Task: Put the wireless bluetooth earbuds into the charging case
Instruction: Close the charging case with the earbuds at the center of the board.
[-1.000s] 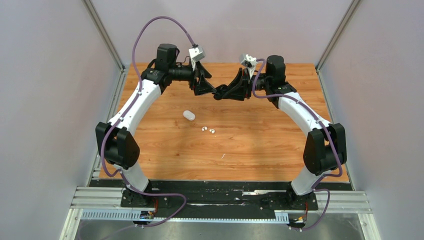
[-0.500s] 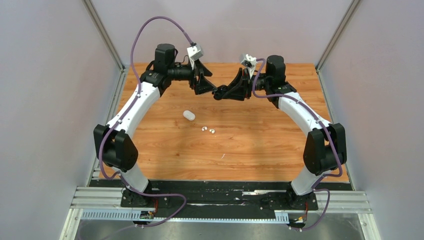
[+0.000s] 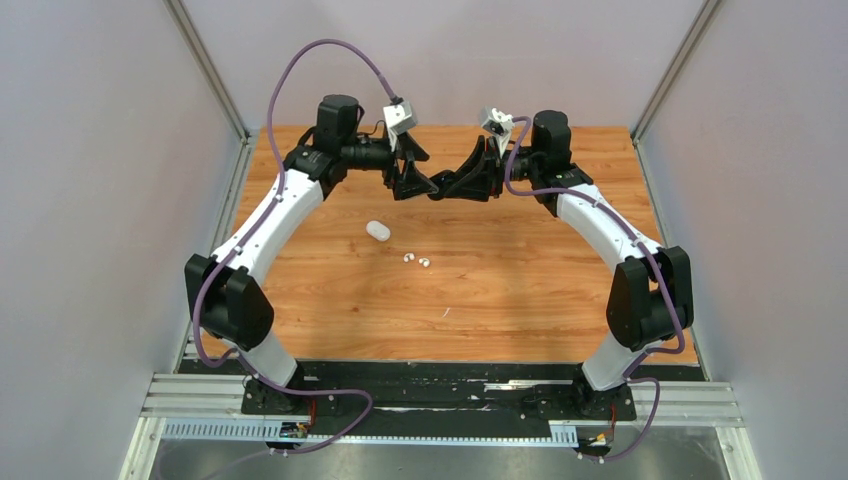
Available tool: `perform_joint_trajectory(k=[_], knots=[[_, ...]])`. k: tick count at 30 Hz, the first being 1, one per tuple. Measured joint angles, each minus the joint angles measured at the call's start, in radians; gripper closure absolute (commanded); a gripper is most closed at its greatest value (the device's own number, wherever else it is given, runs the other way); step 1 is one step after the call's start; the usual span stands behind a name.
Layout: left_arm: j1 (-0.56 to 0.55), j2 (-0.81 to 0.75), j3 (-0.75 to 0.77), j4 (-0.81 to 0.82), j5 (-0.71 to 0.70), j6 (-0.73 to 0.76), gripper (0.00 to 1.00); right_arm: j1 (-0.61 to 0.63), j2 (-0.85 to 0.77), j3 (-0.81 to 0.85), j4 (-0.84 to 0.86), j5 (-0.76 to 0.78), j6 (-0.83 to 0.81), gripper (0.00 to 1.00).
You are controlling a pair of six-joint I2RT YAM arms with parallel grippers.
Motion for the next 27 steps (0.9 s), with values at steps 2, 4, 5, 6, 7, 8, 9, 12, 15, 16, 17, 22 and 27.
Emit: perform_joint_trajectory(k=[2,4,5,6,7,8,9,12,15,16,17,22,27], knots=[[-0.007,0.0,-0.004,-0.012,-0.029,0.021,0.06,0.0,0.0,0.0,0.0,0.0,0.001,0.99],[-0.013,0.0,-0.005,-0.019,-0.056,0.032,0.06,0.0,0.0,0.0,0.0,0.003,0.001,0.99],[-0.014,-0.001,-0.005,-0.019,-0.069,0.035,0.06,0.0,0.0,0.0,0.0,0.008,0.001,0.99],[-0.014,-0.001,-0.005,-0.019,-0.077,0.037,0.06,-0.001,0.0,0.0,0.0,0.012,0.001,0.99],[-0.014,-0.002,-0.005,-0.018,-0.082,0.039,0.06,-0.001,0.0,0.0,0.0,0.017,0.001,0.99],[-0.014,-0.002,-0.005,-0.018,-0.086,0.039,0.06,-0.001,0.0,0.0,0.0,0.02,0.001,0.99],[-0.014,-0.002,-0.005,-0.018,-0.087,0.039,0.06,-0.001,0.0,0.0,0.0,0.022,0.001,0.99],[-0.014,-0.002,-0.005,-0.018,-0.077,0.039,0.05,-0.001,0.0,-0.001,0.0,0.023,0.001,0.99],[-0.013,-0.003,-0.006,-0.013,-0.056,0.031,0.05,-0.001,0.0,-0.001,0.002,0.017,0.002,0.99],[-0.011,-0.005,-0.008,-0.008,-0.049,0.02,0.05,-0.001,0.0,-0.001,0.003,0.017,0.002,0.99],[-0.007,-0.007,-0.011,0.005,-0.041,0.005,0.05,-0.001,0.0,-0.001,0.003,0.017,0.002,0.99],[0.01,-0.02,-0.028,0.064,-0.032,-0.074,0.05,-0.001,0.0,-0.001,0.006,0.016,0.002,0.99],[0.021,-0.02,-0.028,0.074,-0.039,-0.092,0.06,-0.001,0.0,-0.001,0.007,0.016,0.002,0.99]])
